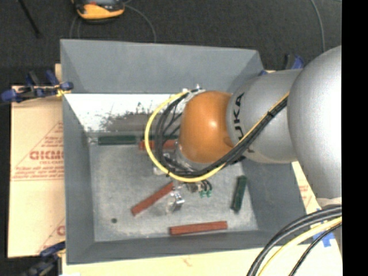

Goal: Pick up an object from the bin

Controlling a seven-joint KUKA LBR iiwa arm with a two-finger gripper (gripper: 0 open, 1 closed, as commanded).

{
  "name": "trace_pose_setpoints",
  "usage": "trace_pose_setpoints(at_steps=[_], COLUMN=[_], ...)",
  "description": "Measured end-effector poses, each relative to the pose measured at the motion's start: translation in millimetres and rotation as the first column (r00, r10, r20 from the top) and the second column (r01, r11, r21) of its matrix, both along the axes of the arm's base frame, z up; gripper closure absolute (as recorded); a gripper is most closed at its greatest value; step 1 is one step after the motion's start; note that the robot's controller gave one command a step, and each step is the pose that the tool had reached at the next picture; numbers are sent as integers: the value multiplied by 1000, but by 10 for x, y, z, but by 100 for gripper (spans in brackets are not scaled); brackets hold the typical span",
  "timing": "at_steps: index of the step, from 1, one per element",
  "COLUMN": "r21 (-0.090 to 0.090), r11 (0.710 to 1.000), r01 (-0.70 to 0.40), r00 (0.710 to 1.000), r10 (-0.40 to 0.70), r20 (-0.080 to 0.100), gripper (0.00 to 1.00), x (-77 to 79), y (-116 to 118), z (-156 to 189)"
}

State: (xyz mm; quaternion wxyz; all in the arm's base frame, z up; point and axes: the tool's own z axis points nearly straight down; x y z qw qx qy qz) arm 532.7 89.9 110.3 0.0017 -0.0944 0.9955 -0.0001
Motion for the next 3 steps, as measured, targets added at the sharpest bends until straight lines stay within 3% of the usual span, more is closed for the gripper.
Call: trace_pose_setpoints(at_steps=[1,2,3], r21=[-1,-3,-3], r11=[986,992,992], r01=[-169,-126,-126], r00=[986,992,992], r10=[169,126,126], r20=[0,-19,-18], gripper=[0,100,100], x=[204,260,261], y=[125,139,139], z=[-338,-316,-316])
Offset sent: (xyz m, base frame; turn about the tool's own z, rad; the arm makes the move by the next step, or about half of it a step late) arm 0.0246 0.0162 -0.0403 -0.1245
